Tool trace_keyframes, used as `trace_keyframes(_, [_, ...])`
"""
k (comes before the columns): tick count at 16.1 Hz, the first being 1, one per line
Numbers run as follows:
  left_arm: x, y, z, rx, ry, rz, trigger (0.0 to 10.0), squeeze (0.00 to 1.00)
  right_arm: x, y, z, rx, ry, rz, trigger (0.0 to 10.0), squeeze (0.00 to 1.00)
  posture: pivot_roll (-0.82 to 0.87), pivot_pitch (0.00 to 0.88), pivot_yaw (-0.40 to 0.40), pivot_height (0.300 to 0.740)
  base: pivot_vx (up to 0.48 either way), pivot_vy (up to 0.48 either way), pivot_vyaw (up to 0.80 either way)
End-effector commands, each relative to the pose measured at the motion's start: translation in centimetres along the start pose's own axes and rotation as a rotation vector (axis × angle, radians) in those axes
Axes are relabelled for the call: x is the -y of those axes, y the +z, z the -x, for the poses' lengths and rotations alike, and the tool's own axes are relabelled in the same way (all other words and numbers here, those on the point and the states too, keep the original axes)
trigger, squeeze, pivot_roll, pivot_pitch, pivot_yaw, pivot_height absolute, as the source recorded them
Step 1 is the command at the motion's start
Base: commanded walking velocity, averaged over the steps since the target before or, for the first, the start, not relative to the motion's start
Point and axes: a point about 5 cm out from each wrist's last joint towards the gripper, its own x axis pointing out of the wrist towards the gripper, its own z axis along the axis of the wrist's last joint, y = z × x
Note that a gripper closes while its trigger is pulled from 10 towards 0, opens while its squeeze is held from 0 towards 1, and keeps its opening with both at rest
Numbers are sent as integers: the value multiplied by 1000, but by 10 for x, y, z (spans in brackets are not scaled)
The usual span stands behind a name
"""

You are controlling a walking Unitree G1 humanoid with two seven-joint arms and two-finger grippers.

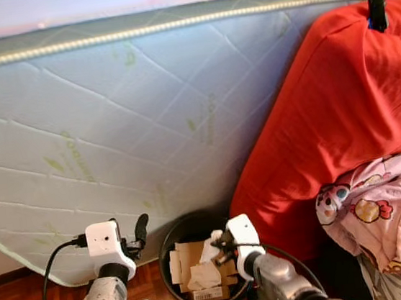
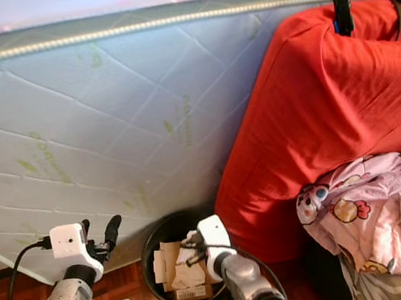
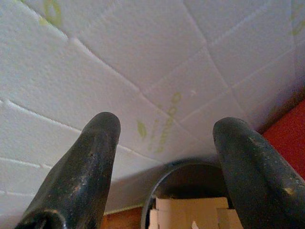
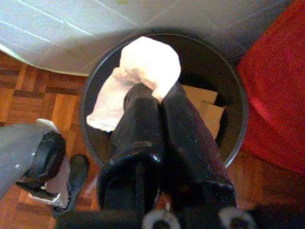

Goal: Clean up the room

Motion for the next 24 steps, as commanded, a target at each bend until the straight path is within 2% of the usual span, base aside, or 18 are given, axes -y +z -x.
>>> trace_keyframes(1, [2, -1, 4, -11, 0, -2, 10000, 0, 9, -6, 3, -13, -44, -30, 10000, 0, 176, 172, -110, 628, 0, 0, 0])
trace_keyframes(3, [1, 0, 7, -11, 6, -1, 10000, 0, 18, -3, 5, 6, -79, -65, 10000, 0, 175, 182, -116, 628, 0, 0, 0])
trace_keyframes(5, [1, -1, 9, -13, 10, 0, 10000, 0, 21, 3, 5, 30, -81, -46, 10000, 0, 179, 187, -120, 628, 0, 0, 0])
trace_keyframes(7, [1, 0, 13, -14, 14, 0, 10000, 0, 29, 25, 3, 93, -118, -80, 10000, 0, 186, 196, -123, 628, 0, 0, 0])
trace_keyframes(11, [1, 2, 15, -15, 18, -3, 10000, 0, 41, 50, 2, 151, -171, -94, 10000, 0, 197, 204, -124, 628, 0, 0, 0])
trace_keyframes(13, [1, 3, 15, -18, 19, -3, 10000, 0, 39, 69, -1, 177, -160, -73, 10000, 0, 197, 202, -126, 628, 0, 0, 0])
trace_keyframes(14, [1, 2, 16, -19, 21, -2, 10000, 0, 35, 78, -3, 184, -144, -30, 10000, 0, 203, 200, -130, 628, 0, 0, 0])
trace_keyframes(17, [2, 3, 16, -18, 26, 0, 10000, 0, 28, 83, -6, 171, -106, -6, 10000, 0, 211, 200, -136, 628, 0, 0, 0])
trace_keyframes(20, [4, 3, 16, -16, 29, 4, 10000, 0, 18, 85, -9, 148, -51, 55, 10000, 0, 206, 198, -145, 628, 0, 0, 0])
trace_keyframes(21, [5, 3, 15, -17, 31, 6, 10000, 0, 20, 85, -9, 144, -51, 49, 10000, 698, 207, 201, -148, 628, 0, 0, 0])
trace_keyframes(22, [5, 3, 15, -17, 32, 7, 10000, 0, 20, 84, -9, 141, -47, 50, 10000, 1000, 207, 201, -148, 628, 0, 0, 0])
trace_keyframes(24, [5, 3, 16, -18, 35, 8, 10000, 0, 19, 83, -9, 132, -33, 60, 10000, 1000, 208, 201, -151, 628, 0, 0, 0])
